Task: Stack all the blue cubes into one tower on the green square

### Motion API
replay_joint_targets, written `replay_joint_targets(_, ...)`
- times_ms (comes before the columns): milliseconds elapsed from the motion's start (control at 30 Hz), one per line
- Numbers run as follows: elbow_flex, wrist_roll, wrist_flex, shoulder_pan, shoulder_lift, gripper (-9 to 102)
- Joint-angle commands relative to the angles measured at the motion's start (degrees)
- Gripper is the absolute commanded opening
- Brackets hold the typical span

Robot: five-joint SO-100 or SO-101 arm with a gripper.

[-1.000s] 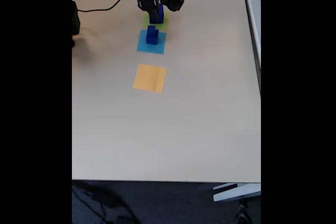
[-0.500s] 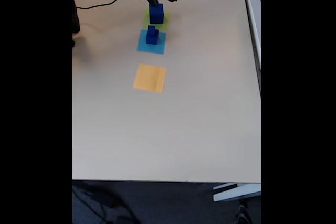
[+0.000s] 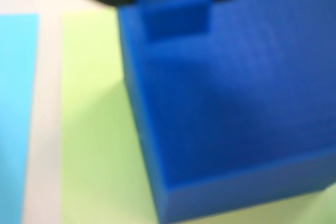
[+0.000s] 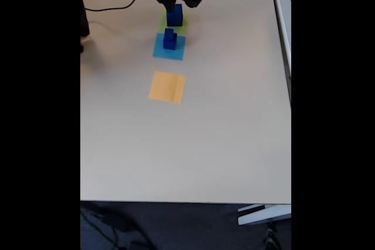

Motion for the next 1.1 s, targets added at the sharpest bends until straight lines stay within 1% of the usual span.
replay_joint_targets(0, -3.96, -0.79, -0.7, -0.26, 0.26, 0)
replay_joint_targets(333, -8.09, -2.81, -0.18, -0.7, -2.72, 0)
replay_joint_targets(667, -8.44, -2.11, -0.18, -2.29, -3.78, 0)
replay_joint_targets(1067, -8.35, -4.04, -0.26, -1.67, -4.31, 0)
